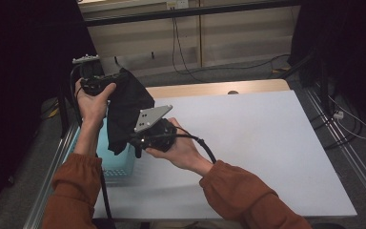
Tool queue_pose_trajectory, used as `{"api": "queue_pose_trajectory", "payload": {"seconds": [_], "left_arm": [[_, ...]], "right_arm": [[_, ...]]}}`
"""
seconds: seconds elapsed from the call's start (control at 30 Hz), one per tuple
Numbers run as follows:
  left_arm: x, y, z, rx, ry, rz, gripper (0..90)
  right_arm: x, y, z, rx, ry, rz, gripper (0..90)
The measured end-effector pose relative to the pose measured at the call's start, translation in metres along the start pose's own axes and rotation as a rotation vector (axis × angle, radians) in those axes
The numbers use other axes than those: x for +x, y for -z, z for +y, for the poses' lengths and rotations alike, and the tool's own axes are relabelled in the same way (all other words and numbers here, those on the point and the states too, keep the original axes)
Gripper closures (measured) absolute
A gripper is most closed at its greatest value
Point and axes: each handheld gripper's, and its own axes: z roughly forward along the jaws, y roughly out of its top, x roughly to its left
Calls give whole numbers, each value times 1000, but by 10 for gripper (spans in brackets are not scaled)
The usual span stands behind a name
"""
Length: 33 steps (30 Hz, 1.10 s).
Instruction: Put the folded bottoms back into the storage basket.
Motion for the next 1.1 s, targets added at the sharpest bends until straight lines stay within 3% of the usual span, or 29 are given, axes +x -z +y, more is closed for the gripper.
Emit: {"api": "queue_pose_trajectory", "payload": {"seconds": [0.3,0.67,1.1], "left_arm": [[12,10,1,6,-2,31,818],[31,23,1,-6,27,66,818],[48,30,-5,0,20,99,818]], "right_arm": [[2,-15,7,0,1,14,857],[2,-33,16,2,-4,25,857],[5,-55,22,-1,-7,45,857]]}}
